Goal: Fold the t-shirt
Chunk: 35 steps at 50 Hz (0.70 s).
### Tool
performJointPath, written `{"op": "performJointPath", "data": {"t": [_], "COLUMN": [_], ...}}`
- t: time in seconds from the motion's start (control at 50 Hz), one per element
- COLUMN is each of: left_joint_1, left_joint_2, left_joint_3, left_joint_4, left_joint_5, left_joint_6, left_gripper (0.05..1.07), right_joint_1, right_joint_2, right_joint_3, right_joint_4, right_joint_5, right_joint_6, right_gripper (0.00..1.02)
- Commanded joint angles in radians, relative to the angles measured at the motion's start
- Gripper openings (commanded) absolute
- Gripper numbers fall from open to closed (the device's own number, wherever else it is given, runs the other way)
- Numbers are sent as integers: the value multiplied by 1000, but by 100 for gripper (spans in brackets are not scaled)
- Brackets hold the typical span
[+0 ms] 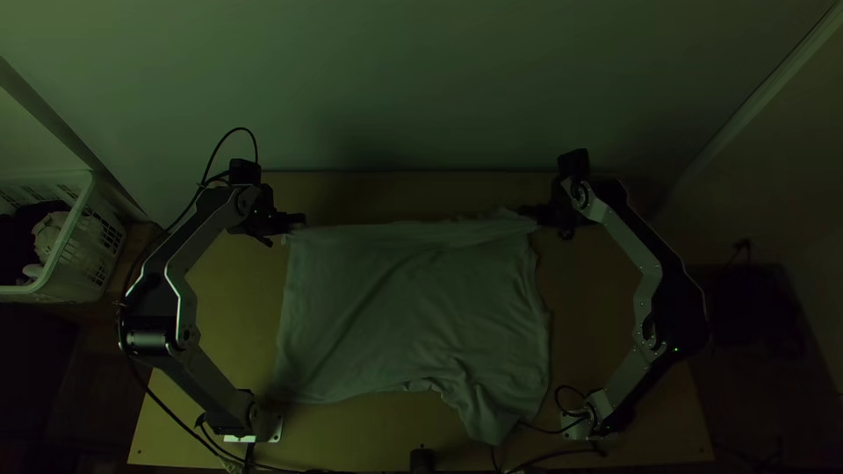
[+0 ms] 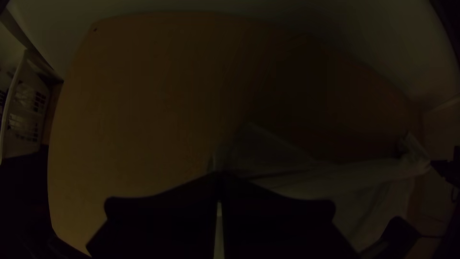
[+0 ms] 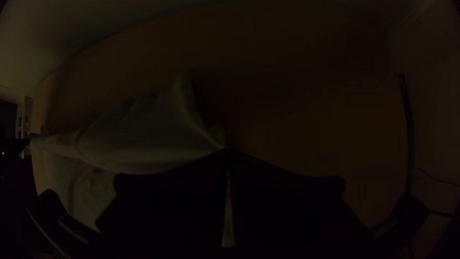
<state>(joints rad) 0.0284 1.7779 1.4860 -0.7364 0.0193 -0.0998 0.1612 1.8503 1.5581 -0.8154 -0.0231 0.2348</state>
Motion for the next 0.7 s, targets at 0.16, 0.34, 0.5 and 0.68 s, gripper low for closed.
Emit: {"op": "performJointPath", "data": {"t": [0.16, 0.34, 0.5, 0.68], "left_joint_1": [5, 4, 4, 5], "left_joint_2": [-115, -167, -207, -229], "left_joint_3": [-138, -221, -302, -382], "left_joint_4": [19, 32, 60, 100], "left_joint_5": [1, -1, 1, -1], "left_joint_6": [14, 15, 31, 38], "left_gripper": [8, 8, 8, 8], "right_joint_1": [14, 21, 28, 46], "right_joint_2": [-125, -198, -244, -269], "right_joint_3": [-173, -280, -366, -443], "right_joint_4": [42, 71, 102, 121], "right_joint_5": [18, 20, 18, 20], "right_joint_6": [0, 0, 0, 0], "right_gripper": [2, 2, 2, 2]}}
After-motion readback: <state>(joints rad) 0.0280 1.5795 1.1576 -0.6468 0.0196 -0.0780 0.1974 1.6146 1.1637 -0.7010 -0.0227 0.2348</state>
